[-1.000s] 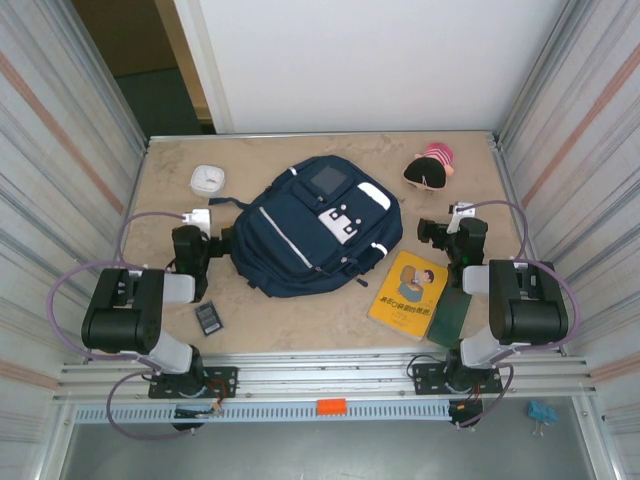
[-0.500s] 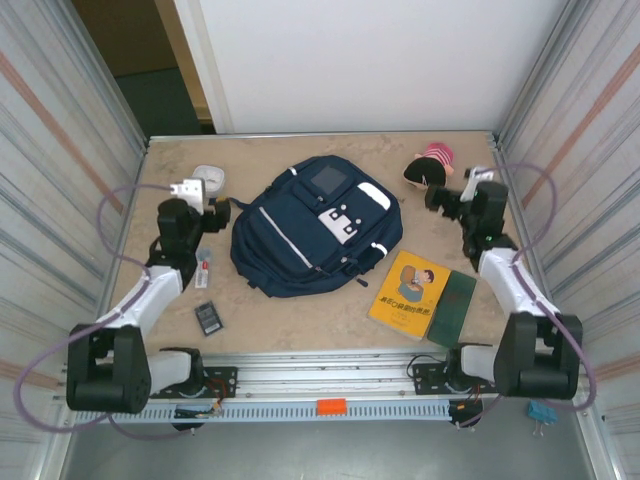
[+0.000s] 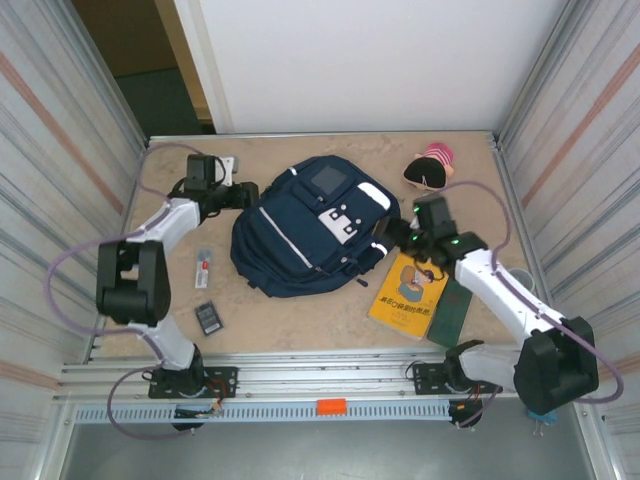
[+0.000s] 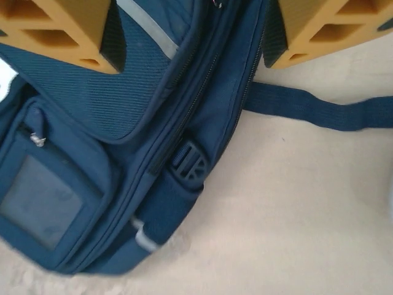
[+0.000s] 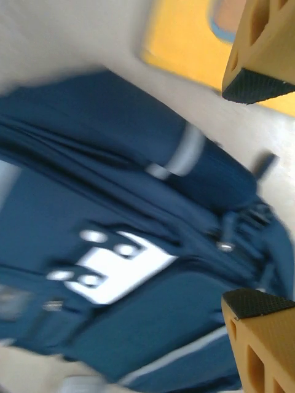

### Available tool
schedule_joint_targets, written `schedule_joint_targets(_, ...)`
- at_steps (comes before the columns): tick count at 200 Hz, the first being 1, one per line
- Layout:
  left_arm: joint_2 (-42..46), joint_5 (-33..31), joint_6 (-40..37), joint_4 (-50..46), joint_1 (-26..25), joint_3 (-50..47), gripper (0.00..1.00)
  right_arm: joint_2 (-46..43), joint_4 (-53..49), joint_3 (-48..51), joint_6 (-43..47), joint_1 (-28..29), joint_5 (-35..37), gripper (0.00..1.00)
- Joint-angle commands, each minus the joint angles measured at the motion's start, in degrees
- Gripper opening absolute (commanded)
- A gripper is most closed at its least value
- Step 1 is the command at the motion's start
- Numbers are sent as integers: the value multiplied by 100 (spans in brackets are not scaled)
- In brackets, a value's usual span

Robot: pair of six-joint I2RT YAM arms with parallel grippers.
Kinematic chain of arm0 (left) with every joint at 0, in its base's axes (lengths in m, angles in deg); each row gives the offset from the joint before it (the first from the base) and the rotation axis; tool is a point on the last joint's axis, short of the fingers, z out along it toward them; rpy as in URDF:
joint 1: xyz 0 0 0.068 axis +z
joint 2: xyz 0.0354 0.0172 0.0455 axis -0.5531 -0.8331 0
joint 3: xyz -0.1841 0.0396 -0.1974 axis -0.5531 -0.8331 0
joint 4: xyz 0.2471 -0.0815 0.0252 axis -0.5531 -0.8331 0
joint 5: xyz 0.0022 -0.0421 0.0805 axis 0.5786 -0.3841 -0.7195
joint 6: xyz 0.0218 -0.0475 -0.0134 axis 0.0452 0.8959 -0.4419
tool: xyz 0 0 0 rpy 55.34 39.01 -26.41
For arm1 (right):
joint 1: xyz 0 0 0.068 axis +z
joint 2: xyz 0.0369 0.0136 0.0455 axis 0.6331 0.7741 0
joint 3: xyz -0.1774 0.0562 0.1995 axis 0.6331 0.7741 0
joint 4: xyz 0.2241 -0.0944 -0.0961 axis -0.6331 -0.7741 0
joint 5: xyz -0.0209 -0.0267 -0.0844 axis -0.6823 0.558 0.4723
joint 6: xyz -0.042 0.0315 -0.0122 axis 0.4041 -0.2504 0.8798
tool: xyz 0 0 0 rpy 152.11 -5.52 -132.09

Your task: Pack books, pencil case, and school supplies into a backpack

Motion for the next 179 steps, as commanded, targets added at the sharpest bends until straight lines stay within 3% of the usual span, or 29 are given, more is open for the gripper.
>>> schedule_joint_targets(1, -352, 554, 100, -555, -100, 359, 55, 331, 518, 142, -1159, 581, 620, 77)
schedule_joint_targets(26, -387, 645, 91, -541, -266, 133, 49, 1162, 700, -145, -1225, 842, 594, 69)
schedule_joint_targets(107, 1125, 427, 840, -58, -796, -2068, 43, 3593, 1860, -1439, -837, 564, -85, 64)
schedule_joint_targets(142, 1837, 125, 1303, 140, -1239, -2680, 47, 3946, 2097, -1682, -565, 338, -293, 64)
schedule_joint_targets(179, 2470, -265, 1214, -17, -1675, -2783, 52, 3933, 2358, -1641, -260, 140, -377, 66)
